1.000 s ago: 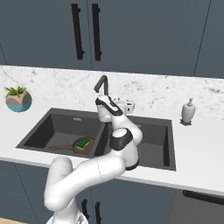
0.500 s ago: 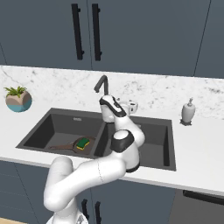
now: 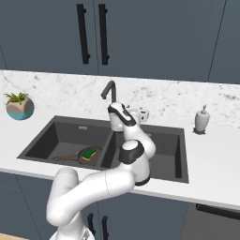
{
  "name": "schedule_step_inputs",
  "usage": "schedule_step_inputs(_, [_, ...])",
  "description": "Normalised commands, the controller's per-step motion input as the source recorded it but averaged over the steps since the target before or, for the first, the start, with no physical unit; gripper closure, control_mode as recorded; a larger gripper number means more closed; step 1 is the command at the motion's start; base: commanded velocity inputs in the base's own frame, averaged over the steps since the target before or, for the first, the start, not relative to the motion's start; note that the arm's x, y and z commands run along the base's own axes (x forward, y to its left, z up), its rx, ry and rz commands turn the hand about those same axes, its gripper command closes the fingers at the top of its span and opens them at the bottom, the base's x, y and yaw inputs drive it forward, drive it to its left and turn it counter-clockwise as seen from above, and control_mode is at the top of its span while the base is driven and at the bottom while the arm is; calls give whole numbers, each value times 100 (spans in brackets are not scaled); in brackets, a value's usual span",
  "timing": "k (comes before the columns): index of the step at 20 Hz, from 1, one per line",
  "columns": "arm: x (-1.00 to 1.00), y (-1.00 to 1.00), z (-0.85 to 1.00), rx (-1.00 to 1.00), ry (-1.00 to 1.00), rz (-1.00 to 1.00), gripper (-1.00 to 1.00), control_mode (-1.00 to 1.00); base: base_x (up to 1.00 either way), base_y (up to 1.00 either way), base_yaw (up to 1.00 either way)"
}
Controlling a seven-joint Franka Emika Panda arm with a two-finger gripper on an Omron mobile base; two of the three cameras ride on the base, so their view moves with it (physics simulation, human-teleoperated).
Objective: Pick the pan and sponge and place them into the sink. Then turn on the water.
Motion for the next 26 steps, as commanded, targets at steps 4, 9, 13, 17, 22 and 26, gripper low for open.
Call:
schedule_step_inputs(4, [0, -100, 0, 5, 0, 0, -100, -100, 0, 0, 0])
schedule_step_inputs(9, [0, -100, 0, 4, 0, 0, -100, -100, 0, 0, 0])
schedule_step_inputs(13, [0, -100, 0, 4, 0, 0, -100, -100, 0, 0, 0])
schedule_step_inputs(17, [0, -100, 0, 4, 0, 0, -100, -100, 0, 0, 0])
schedule_step_inputs(22, [0, -93, 0, 2, 0, 0, -100, -100, 0, 0, 0])
schedule_step_inputs(26, [-1, -67, 0, 0, 0, 0, -100, -100, 0, 0, 0])
